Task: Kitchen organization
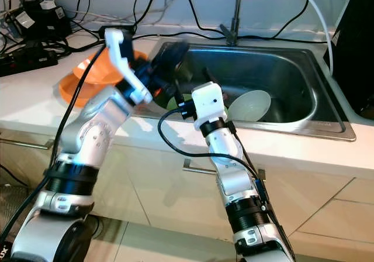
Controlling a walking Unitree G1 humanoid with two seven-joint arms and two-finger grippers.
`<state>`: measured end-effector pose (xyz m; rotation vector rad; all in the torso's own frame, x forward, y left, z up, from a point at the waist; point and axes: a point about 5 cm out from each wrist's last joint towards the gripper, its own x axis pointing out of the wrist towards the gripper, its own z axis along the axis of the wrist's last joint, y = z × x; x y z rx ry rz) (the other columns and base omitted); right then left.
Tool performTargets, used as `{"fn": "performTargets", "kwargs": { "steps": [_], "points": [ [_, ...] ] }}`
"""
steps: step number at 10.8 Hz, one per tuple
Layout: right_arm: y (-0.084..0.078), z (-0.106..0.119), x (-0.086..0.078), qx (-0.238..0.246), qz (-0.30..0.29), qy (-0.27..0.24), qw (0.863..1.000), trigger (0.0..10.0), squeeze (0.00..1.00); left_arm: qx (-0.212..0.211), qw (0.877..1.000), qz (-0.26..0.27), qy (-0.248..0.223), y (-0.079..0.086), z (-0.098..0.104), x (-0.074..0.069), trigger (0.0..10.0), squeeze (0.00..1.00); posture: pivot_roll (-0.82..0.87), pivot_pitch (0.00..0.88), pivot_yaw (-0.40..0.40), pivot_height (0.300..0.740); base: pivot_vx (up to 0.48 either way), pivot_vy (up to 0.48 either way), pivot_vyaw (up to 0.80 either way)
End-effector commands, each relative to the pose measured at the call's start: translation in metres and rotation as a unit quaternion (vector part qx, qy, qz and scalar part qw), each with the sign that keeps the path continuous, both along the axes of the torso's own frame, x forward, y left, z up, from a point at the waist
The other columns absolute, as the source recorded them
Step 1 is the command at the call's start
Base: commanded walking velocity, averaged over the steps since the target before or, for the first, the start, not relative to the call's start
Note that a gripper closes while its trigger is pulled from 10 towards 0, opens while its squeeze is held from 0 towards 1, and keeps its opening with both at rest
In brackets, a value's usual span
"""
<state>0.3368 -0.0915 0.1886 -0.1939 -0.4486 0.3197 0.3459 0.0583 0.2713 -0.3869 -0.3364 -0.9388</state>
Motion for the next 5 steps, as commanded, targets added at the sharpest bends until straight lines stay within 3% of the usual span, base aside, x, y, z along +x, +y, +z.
{"fn": "performTargets", "kwargs": {
  "steps": [1, 5],
  "points": [
    [0.0010, -0.0003, -0.0016, 0.000, 0.005, -0.001, 1.000, 10.0, 0.00, 0.004, 1.000, 0.000, -0.014, -0.0026, 0.0055, 0.0004, 10.0, 0.00, 0.12, 0.000, 0.086, 0.740, 0.000, 0.000, 0.00],
    [0.0016, 0.0007, -0.0006, 0.003, 0.001, -0.003, 1.000, 10.0, 0.00, 0.015, 0.998, -0.055, -0.004, -0.0108, -0.0023, -0.0072, 10.0, 0.00, 0.12, 0.002, 0.084, 0.740, 0.000, 0.000, 0.00]
  ]
}}
